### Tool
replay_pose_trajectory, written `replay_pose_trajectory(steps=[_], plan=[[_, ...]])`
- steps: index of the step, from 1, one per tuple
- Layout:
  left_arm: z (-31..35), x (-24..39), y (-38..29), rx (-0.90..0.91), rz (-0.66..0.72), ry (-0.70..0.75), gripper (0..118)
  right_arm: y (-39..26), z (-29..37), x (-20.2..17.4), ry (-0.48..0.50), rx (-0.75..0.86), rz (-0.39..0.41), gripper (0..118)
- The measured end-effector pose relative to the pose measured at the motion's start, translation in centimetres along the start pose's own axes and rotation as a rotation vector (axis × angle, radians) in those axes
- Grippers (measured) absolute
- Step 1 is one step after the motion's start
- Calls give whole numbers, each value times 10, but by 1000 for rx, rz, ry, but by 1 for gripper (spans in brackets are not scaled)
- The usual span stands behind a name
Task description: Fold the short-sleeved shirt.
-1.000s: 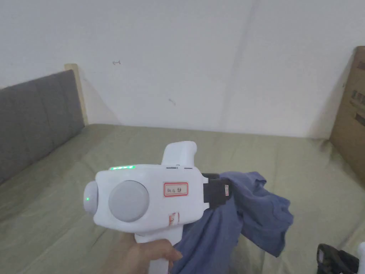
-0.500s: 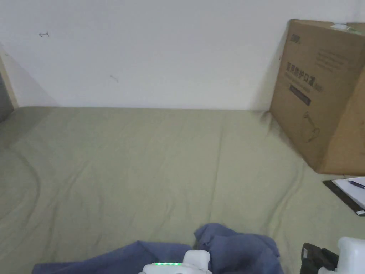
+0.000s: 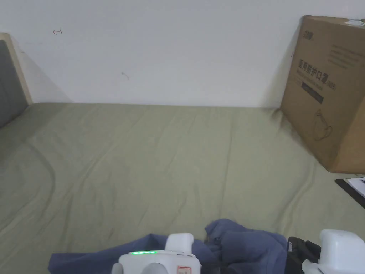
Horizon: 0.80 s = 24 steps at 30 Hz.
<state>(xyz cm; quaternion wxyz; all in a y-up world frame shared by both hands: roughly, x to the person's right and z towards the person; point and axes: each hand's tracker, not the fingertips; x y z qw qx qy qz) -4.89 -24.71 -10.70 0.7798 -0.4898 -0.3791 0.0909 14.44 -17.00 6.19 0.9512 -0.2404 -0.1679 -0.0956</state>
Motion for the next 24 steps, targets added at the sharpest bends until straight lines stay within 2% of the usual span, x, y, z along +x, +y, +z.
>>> replay_pose_trajectory(steps=[3,4,5,7,8,9,15,20,21,24], plan=[[45,-22,0,95,7,46,105,1,-1,-11,21,1,18,0],[60,-31,-1,121,11,85,100,0,-2,-14,31,-2,23,0],[74,-40,-4,146,8,125,89,-1,-4,-18,39,-9,27,0],[98,-60,-11,185,11,255,32,-4,-8,-25,54,-25,34,0],[107,-69,-15,192,25,327,9,-5,-10,-29,63,-35,39,0],[114,-80,-21,204,35,382,3,-7,-12,-33,70,-43,43,0],[146,-155,-48,189,242,420,0,-16,-30,-57,104,-86,93,0],[141,-186,-34,156,254,496,1,-22,-48,-73,125,-132,126,0],[138,-192,-27,151,258,534,13,-23,-51,-77,121,-143,141,0],[131,-210,0,131,258,568,31,-26,-59,-86,105,-152,243,0]])
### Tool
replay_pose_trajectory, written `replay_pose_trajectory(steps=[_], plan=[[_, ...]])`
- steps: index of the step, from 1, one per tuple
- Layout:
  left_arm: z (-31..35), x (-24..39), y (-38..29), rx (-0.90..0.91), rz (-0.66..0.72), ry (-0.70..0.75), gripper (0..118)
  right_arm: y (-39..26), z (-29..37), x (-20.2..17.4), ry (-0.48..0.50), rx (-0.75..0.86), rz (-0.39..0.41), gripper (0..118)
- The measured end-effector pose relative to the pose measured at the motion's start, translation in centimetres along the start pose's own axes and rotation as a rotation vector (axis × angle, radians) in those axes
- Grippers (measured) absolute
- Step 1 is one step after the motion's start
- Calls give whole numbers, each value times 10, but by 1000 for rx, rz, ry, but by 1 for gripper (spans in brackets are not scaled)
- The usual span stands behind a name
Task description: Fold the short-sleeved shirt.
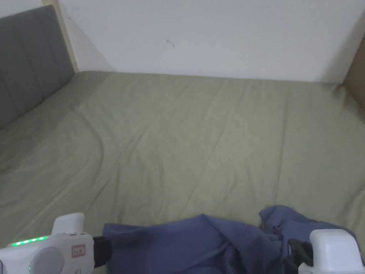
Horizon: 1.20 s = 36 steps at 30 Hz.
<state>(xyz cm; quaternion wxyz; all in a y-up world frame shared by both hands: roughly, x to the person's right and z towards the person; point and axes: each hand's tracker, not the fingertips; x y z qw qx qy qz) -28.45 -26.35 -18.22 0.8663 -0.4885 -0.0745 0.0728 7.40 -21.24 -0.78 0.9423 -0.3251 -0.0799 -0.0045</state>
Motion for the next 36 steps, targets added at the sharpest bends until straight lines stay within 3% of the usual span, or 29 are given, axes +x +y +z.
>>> replay_pose_trajectory(steps=[2,3,8,13,16,17,20,23,24,26,27,30,32,33,36], plan=[[-10,-5,17,1,7,-16,80,1,-5,-3,3,-4,22,0],[-14,-8,25,7,21,-35,97,1,-8,-3,9,-8,20,0],[-35,-6,50,6,48,-55,98,0,-21,0,29,-41,-21,0],[-66,14,42,-102,-4,-71,98,-1,-23,4,16,-58,-10,0],[-77,35,33,-95,-122,74,96,-4,-26,10,21,-71,-28,0],[-77,40,31,-94,-147,98,94,-4,-28,12,24,-79,-34,0],[-70,48,29,-63,-139,101,69,-8,-29,19,26,-93,-35,0],[-59,54,31,-38,-169,128,12,-6,-30,35,64,-101,-79,0],[-55,55,32,-27,-177,136,2,-3,-31,43,79,-98,-112,0],[-47,58,34,-31,-177,127,2,6,-34,63,108,-97,-193,0],[-44,59,33,-30,-189,119,2,11,-35,74,120,-76,-233,13],[-30,63,30,-14,-218,112,2,33,-45,110,178,-64,-331,36],[-21,63,29,-10,-215,91,2,48,-59,123,176,-74,-306,96],[-16,62,27,-1,-208,78,2,54,-66,130,161,-47,-287,111],[-6,60,25,10,-199,58,2,77,-100,147,163,-83,-252,112]])
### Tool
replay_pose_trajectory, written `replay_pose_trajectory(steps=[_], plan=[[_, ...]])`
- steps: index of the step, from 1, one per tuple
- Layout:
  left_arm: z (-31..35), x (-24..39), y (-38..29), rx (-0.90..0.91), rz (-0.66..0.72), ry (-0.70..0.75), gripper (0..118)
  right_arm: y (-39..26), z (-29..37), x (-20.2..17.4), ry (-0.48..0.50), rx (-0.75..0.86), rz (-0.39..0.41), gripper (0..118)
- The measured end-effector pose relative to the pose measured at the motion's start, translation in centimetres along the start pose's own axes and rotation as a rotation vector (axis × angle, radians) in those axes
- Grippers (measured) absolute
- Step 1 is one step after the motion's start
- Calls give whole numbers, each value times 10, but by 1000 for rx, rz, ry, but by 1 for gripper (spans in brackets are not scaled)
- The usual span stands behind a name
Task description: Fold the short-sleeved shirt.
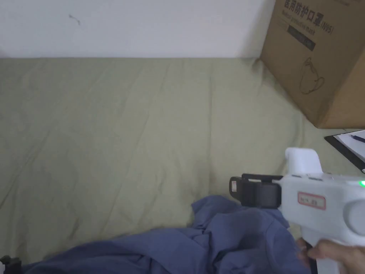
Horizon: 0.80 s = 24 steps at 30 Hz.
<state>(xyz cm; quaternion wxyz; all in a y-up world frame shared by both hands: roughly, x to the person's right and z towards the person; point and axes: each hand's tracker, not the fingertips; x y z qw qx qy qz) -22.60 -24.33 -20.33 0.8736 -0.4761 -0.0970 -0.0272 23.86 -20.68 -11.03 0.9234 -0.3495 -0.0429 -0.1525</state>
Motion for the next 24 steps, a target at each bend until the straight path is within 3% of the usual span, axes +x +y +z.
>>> replay_pose_trajectory(steps=[5,8,9,10,11,13,17,19,23,24], plan=[[0,-9,-4,-1,12,-5,2,18,-78,2,-41,-239,232,113],[-3,-12,-5,-18,22,-8,2,4,-123,10,10,-465,265,104],[-3,-12,-6,-21,22,-6,2,-4,-136,15,-8,-549,272,92],[-3,-13,-6,-22,24,-5,2,-13,-144,20,-37,-604,248,94],[-4,-13,-6,-25,28,-7,2,-14,-142,27,19,-464,211,94],[-6,-13,-7,-31,24,-9,2,-8,-128,23,-7,-471,188,84],[-9,-6,-7,-33,11,10,2,-15,-120,5,-52,-457,322,43],[-6,-6,-5,-27,19,3,2,-12,-117,-4,-38,-457,309,14],[9,-9,0,-4,16,-2,2,-8,-108,-8,-51,-439,287,12],[15,-11,3,11,22,-7,2,-4,-103,-6,-40,-419,239,12]])
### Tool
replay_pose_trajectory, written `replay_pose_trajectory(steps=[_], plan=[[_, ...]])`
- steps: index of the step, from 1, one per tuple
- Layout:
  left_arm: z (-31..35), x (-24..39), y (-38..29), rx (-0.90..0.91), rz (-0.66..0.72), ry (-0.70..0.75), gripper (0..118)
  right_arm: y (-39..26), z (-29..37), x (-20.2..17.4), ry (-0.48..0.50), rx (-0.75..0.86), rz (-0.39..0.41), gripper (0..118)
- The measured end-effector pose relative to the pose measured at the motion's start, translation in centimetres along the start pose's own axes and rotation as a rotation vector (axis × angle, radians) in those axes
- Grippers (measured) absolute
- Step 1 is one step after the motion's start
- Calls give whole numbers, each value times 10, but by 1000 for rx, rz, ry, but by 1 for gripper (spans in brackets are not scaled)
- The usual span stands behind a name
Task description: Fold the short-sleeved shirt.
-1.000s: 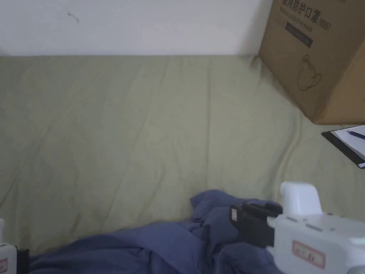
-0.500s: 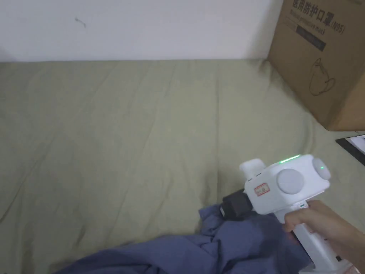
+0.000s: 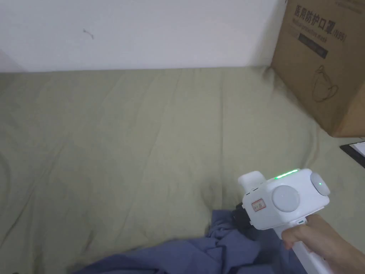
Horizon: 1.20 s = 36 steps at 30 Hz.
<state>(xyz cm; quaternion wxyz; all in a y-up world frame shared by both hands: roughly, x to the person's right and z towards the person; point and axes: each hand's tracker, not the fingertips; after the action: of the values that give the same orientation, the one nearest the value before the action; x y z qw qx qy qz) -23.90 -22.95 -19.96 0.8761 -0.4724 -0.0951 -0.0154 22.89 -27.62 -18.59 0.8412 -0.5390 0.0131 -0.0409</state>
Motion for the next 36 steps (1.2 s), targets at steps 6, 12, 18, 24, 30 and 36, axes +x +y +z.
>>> replay_pose_trajectory(steps=[6,12,18,24,30,36], plan=[[50,-6,25,136,24,-42,2,13,94,28,125,206,-201,10],[114,-10,65,312,22,-30,2,23,213,41,131,428,-258,10],[181,-4,105,483,-13,-52,2,20,304,37,98,568,-214,10],[225,6,145,561,-47,-56,2,29,357,37,100,644,-225,10],[253,17,208,612,-86,-57,2,78,398,45,112,695,-258,10],[276,28,285,672,-102,-57,2,152,439,51,98,736,-271,10]])
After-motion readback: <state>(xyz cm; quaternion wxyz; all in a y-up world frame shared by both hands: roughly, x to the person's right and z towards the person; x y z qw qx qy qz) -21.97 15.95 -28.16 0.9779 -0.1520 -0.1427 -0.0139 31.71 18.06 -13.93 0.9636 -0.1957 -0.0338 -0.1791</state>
